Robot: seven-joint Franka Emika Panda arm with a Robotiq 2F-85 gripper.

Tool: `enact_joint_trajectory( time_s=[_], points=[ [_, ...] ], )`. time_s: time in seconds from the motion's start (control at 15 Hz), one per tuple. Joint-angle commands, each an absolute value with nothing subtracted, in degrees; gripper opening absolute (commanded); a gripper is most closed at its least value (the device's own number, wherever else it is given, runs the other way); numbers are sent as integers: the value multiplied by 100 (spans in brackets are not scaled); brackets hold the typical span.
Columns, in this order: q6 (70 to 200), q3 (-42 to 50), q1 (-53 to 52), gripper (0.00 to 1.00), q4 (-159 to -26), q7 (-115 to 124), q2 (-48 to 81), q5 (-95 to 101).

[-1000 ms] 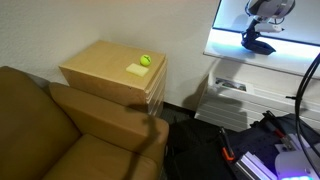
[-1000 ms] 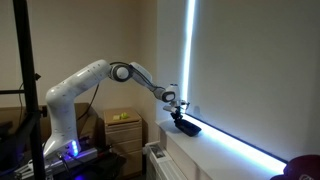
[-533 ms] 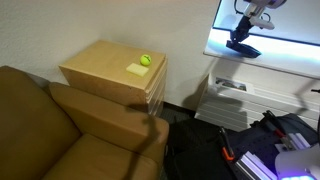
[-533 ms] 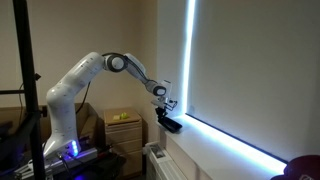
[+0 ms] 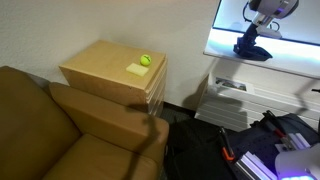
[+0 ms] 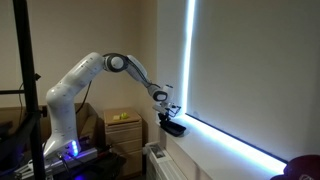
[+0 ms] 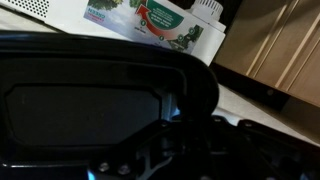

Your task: Move the black bowl to the left

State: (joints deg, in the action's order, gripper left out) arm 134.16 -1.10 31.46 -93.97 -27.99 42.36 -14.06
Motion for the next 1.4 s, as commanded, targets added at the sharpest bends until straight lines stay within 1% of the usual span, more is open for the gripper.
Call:
enact_joint_trajectory(
  time_s=[0.0,0.4,0.53,0.6,0.73,0.93,1.13,1.2,1.33],
  points=[
    [13829,-166,3117,2,-9363,-2963,4375,-1563],
    [14164,-51,3040,2,-9224,-2806,4580,-1403],
    [14258,61,2971,33,-9213,-2591,4655,-1345],
    [14237,34,3017,38,-9201,-2613,4675,-1365],
    [14234,-22,3119,51,-9244,-2565,4593,-1488],
    [14322,15,3162,75,-9396,-2460,4292,-1501],
    [14403,120,3159,95,-9548,-2371,3893,-1439],
    [14463,196,3151,99,-9993,-2344,3501,-1419],
    [14075,62,3382,100,-10409,-2658,2884,-1632]
  ],
)
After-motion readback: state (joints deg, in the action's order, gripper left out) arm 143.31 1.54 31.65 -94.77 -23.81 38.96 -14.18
